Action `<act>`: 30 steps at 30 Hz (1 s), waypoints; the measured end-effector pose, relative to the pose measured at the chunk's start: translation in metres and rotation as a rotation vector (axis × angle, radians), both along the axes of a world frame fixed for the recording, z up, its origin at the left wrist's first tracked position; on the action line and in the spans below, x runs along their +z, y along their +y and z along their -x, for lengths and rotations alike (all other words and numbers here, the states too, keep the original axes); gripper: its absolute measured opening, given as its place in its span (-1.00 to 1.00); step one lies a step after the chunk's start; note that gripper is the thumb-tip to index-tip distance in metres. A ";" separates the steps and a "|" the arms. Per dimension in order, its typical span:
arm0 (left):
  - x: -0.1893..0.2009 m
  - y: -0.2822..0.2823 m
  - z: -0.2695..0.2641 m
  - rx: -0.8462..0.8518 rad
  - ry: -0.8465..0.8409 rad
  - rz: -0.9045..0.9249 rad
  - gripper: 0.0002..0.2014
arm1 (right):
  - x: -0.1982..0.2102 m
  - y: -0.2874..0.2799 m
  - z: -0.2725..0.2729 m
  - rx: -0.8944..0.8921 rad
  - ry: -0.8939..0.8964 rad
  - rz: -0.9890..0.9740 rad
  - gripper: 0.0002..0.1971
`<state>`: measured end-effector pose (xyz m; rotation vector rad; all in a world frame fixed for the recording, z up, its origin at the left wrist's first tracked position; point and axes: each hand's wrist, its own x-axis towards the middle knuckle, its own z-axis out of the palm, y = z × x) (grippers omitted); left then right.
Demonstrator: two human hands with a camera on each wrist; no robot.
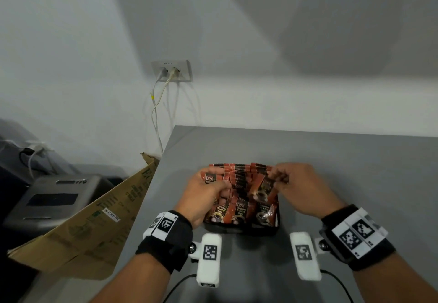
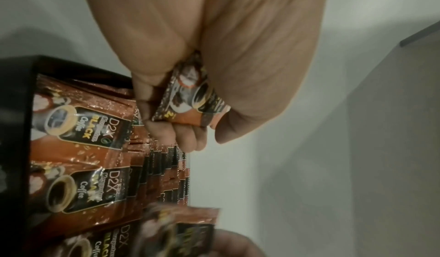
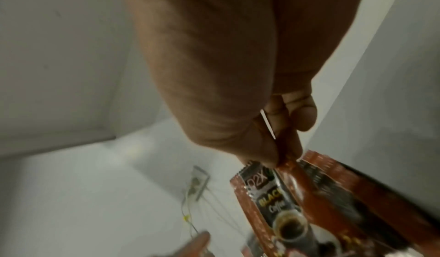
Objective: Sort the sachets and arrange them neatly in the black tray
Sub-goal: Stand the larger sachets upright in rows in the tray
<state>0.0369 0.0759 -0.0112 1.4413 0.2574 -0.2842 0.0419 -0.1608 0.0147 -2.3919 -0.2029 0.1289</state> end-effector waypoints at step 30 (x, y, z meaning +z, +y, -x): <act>-0.007 -0.005 0.004 -0.128 0.006 -0.058 -0.68 | -0.046 0.012 0.017 0.010 -0.141 0.147 -0.77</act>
